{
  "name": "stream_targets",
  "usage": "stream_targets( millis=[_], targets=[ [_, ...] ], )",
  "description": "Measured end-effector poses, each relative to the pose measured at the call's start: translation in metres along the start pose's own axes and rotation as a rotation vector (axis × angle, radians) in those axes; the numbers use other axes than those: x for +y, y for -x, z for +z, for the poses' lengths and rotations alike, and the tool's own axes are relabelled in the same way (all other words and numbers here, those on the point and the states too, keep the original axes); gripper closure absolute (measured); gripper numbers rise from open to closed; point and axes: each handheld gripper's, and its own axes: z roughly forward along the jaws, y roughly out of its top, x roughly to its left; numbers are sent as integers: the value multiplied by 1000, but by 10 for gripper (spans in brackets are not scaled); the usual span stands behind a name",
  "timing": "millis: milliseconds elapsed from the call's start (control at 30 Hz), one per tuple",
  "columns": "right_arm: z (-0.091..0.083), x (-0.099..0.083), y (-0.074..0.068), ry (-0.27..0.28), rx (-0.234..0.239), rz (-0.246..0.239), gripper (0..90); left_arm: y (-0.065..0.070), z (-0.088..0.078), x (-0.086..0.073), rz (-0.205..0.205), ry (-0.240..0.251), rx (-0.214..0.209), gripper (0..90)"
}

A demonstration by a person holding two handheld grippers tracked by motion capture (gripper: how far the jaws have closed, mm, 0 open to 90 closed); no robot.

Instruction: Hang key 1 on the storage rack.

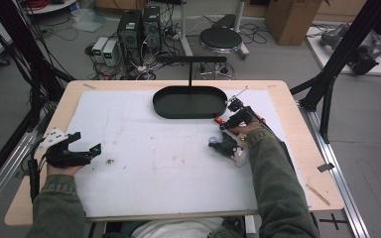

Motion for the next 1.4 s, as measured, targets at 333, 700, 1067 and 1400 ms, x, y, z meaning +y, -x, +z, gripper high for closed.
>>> stream_targets(
  millis=[333, 700, 1067, 1400],
  targets=[
    [1, 0, 1, -4, -6, -5, 536, -1, 0, 0, 2, -4, 0, 23],
    [0, 1, -6, -12, -21, -58, 744, 0, 0, 0, 3, -3, 0, 23],
    [-15, 0, -4, 16, 2, -48, 749, -1, 0, -1, -2, -2, 4, 23],
    [-57, 1, 2, 172, 10, -26, 748, -1, 1, -1, -3, 3, 4, 23]
  ],
)
